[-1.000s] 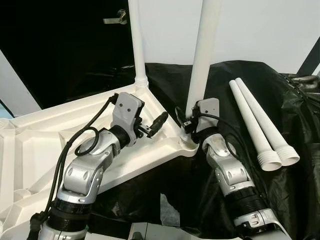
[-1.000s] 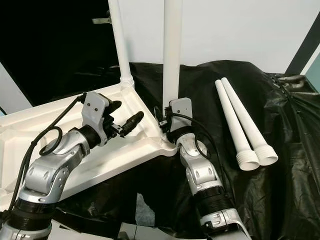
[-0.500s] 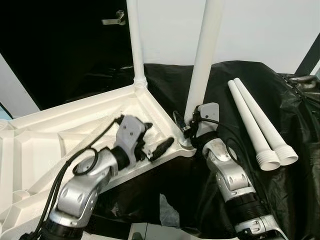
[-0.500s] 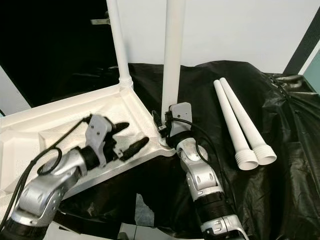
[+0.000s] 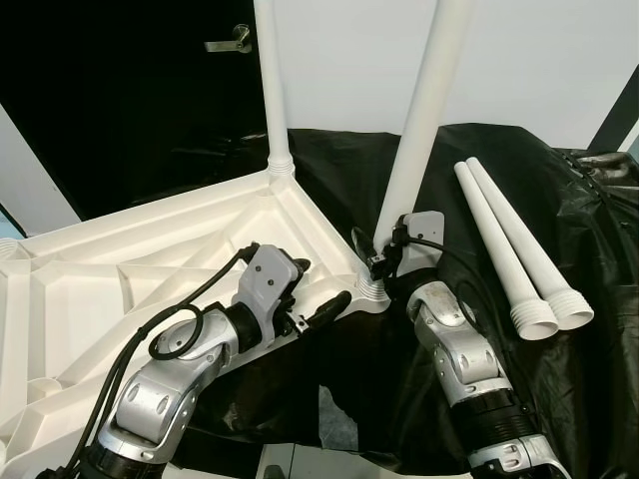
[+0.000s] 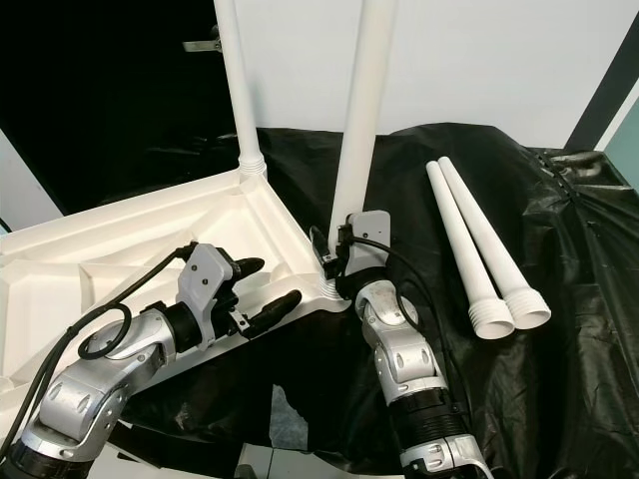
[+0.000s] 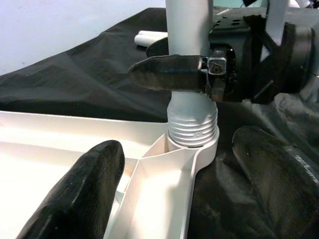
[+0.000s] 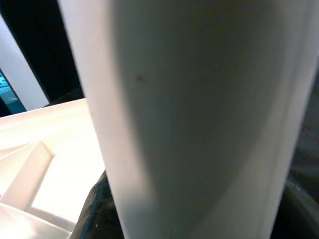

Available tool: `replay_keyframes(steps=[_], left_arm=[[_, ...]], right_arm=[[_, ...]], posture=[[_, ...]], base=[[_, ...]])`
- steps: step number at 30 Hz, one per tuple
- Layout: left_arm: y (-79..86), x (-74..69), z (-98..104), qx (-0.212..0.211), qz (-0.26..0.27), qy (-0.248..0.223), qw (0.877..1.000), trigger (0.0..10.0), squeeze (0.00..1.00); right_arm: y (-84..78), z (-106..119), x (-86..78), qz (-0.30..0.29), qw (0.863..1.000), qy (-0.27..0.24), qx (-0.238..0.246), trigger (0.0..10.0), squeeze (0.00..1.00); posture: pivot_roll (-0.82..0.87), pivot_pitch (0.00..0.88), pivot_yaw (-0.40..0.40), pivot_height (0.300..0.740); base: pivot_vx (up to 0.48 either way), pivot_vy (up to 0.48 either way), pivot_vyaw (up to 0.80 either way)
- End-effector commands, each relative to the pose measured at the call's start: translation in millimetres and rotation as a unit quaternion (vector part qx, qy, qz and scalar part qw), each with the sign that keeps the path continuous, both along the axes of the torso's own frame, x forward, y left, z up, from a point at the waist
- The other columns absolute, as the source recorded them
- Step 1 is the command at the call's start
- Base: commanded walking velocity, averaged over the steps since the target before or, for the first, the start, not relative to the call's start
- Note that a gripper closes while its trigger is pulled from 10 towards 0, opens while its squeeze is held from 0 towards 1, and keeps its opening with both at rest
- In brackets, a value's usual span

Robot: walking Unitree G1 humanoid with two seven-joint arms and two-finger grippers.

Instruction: Building children table

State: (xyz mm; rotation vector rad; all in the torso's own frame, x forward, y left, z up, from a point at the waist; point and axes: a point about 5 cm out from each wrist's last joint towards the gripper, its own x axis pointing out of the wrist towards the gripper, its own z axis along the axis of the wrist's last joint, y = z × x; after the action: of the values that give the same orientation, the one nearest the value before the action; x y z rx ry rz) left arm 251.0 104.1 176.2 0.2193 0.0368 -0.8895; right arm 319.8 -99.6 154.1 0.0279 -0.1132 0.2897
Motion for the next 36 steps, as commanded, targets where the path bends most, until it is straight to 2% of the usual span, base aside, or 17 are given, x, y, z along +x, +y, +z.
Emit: replay_keyframes(steps=[1, 11, 14, 16, 21, 29, 32, 36], left_arm=[[-3.9, -6.0, -0.6, 0.008, -0.041, 0.0, 0.999, 10.0, 0.0], [-6.0, -4.7, 0.5, 0.012, -0.042, -0.004, 0.999, 10.0, 0.0], [-5.6, -4.7, 0.6, 0.015, -0.043, -0.005, 0.999, 10.0, 0.0], [-5.6, -4.7, 0.6, 0.015, -0.043, -0.005, 0.999, 10.0, 0.0], [-3.5, -4.2, 1.9, 0.016, -0.043, -0.007, 0.999, 10.0, 0.0], [-2.9, -4.6, 2.6, 0.017, -0.045, -0.007, 0.999, 10.0, 0.0], [-1.6, -4.1, 4.0, 0.017, -0.044, -0.009, 0.999, 10.0, 0.0], [-1.4, -4.0, 4.5, 0.017, -0.045, -0.009, 0.999, 10.0, 0.0]], right_arm=[[-6.7, -9.6, 0.0, -0.016, 0.999, 0.03, 0.015, 10.0, 0.0], [-9.7, -12.3, 1.7, -0.018, 0.999, 0.04, 0.02, 10.0, 0.0], [-4.1, -15.2, -1.5, 0.007, 0.999, 0.03, -0.023, 10.0, 0.0], [-4.1, -15.2, -1.5, 0.007, 0.999, 0.03, -0.023, 10.0, 0.0], [6.9, -28.7, -12.5, 0.06, 0.994, 0.026, -0.086, 10.0, 0.0], [6.9, -39.1, -18.0, 0.085, 0.989, 0.027, -0.119, 10.0, 0.0], [5.0, -44.4, -21.5, 0.107, 0.983, 0.016, -0.15, 10.0, 0.0], [5.4, -46.7, -24.3, 0.125, 0.98, 0.013, -0.154, 10.0, 0.0]], posture=[[0.12, 0.0, -0.004, 0.74], [0.12, 0.0, -0.001, 0.74], [0.12, 0.0, 0.002, 0.74], [0.12, 0.0, 0.002, 0.74], [0.12, 0.0, 0.003, 0.74], [0.12, 0.0, 0.006, 0.74], [0.12, 0.0, 0.01, 0.74], [0.12, 0.0, 0.012, 0.74]], base=[[0.0, 0.0, 0.0], [0.0, 0.0, 0.0], [0.0, 0.0, 0.0], [0.0, 0.0, 0.0], [0.0, 0.0, 0.0], [0.0, 0.0, 0.0], [0.0, 0.0, 0.0], [0.0, 0.0, 0.0]])
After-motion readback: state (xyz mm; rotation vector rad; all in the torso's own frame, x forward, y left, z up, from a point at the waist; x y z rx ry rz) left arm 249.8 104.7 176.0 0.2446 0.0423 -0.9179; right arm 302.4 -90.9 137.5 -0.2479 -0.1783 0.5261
